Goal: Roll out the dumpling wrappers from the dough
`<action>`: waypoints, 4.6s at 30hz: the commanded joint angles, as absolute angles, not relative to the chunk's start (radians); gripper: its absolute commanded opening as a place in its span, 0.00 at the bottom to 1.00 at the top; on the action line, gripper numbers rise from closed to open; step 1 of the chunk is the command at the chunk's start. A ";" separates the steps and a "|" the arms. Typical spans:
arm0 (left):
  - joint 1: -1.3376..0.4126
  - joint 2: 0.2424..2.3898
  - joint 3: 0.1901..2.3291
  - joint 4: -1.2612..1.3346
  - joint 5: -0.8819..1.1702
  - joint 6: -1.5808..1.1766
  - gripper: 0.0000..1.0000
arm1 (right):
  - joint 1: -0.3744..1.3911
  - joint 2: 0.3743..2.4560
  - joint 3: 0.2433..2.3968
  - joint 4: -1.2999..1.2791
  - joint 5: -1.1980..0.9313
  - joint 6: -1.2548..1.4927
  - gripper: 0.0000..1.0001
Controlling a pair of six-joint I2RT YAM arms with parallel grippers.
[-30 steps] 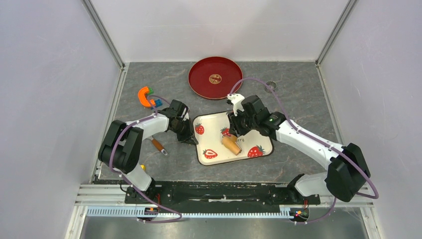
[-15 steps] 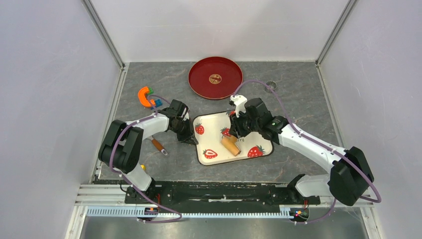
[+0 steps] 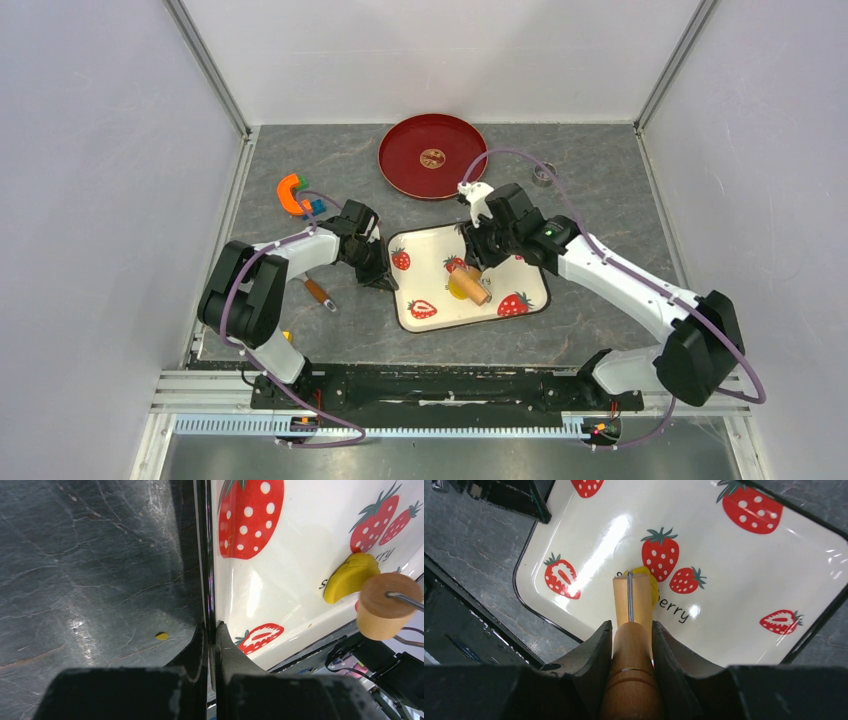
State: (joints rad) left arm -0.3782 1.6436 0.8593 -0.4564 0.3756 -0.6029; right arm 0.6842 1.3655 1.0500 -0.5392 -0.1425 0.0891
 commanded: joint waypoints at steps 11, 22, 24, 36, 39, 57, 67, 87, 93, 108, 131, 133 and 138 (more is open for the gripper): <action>-0.375 1.671 0.873 -0.518 0.310 -0.521 0.02 | 0.661 1.287 1.059 -0.371 -0.145 0.110 0.00; -0.376 1.671 0.869 -0.517 0.314 -0.520 0.02 | 0.664 1.358 0.895 -0.306 -0.098 0.015 0.00; -0.376 1.672 0.872 -0.519 0.314 -0.519 0.02 | 0.664 1.362 0.861 -0.320 -0.042 -0.012 0.00; -0.376 1.668 0.884 -0.522 0.322 -0.534 0.02 | 0.664 1.374 0.838 -0.404 0.237 -0.107 0.00; -0.375 1.674 0.890 -0.526 0.321 -0.530 0.02 | 0.664 1.383 0.839 -0.402 0.247 -0.114 0.00; -0.376 1.668 0.866 -0.509 0.324 -0.545 0.02 | 0.664 1.436 0.803 -0.419 0.258 -0.101 0.00; -0.376 1.671 0.873 -0.518 0.327 -0.534 0.02 | 0.658 1.344 0.873 -0.420 0.114 -0.036 0.00; -0.375 1.675 0.876 -0.516 0.338 -0.532 0.02 | 0.674 1.337 1.024 -0.267 -0.092 0.097 0.00; -0.375 1.677 0.873 -0.517 0.342 -0.531 0.02 | 0.685 1.346 0.923 -0.214 -0.052 0.089 0.00; -0.375 1.679 0.879 -0.528 0.342 -0.518 0.02 | 0.706 1.352 0.756 -0.251 0.109 0.027 0.00; -0.376 1.676 0.881 -0.529 0.334 -0.518 0.02 | 0.701 1.413 0.547 -0.269 0.023 0.037 0.00; -0.376 1.671 0.879 -0.528 0.334 -0.521 0.02 | 0.701 1.419 0.537 -0.263 0.003 0.039 0.00; -0.375 1.666 0.883 -0.527 0.336 -0.523 0.02 | 0.700 1.426 0.537 -0.263 -0.044 0.032 0.00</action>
